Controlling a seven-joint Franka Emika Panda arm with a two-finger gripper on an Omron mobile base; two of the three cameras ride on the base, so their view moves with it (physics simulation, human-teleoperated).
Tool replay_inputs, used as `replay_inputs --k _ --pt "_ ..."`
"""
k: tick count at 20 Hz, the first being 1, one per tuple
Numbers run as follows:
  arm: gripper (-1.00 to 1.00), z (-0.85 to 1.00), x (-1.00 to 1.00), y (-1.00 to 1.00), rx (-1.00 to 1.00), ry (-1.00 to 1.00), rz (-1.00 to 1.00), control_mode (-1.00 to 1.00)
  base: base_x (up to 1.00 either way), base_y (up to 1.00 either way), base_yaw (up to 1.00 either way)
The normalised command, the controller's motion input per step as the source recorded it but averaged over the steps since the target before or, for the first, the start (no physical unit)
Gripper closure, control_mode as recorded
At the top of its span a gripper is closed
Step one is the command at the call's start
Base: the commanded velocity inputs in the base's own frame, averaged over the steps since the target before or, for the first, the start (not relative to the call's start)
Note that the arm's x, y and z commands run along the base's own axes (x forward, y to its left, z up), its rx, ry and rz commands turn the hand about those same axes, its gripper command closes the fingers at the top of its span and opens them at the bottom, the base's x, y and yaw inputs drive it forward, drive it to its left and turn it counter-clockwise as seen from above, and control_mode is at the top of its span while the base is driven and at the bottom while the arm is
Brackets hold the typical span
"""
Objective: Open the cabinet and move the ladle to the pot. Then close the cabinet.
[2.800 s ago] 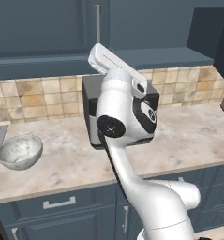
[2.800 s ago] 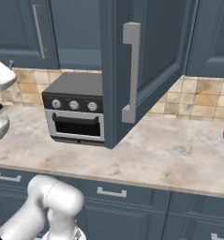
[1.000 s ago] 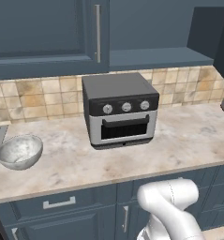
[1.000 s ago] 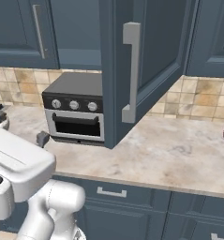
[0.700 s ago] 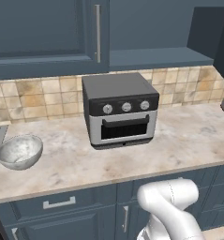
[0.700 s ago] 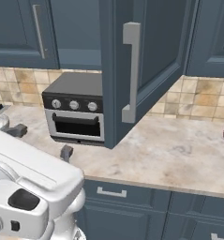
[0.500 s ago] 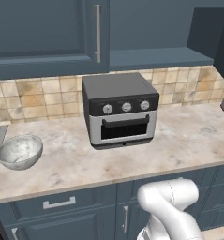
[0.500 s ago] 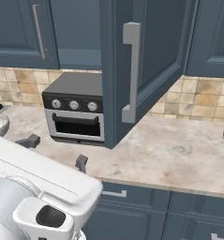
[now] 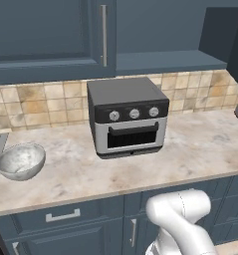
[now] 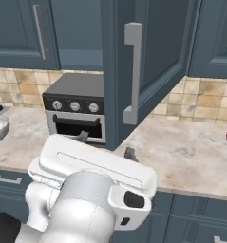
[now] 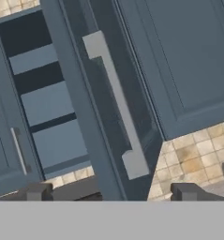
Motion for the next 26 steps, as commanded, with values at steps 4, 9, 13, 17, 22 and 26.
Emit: replay_inputs --k 4,9,13,17,22,26 --pt "-1.00 -0.13 0.73 -0.46 0.06 0.00 0.11 -1.00 0.00 0.00 0.00" --pt "-1.00 -0.18 0.66 -0.48 0.08 -0.01 0.12 -1.00 0.00 0.00 0.00" --pt "-1.00 -0.12 0.66 -0.44 0.09 -0.02 0.13 -1.00 0.00 0.00 0.00" --pt "-1.00 -0.11 0.69 -0.39 0.10 -0.02 0.13 -1.00 0.00 0.00 0.00" --pt "-1.00 -0.13 0.72 -0.30 0.10 -0.01 0.14 -1.00 0.00 0.00 0.00" --pt "-1.00 -0.14 0.61 -0.02 0.09 0.00 0.14 -1.00 0.00 0.00 0.00"
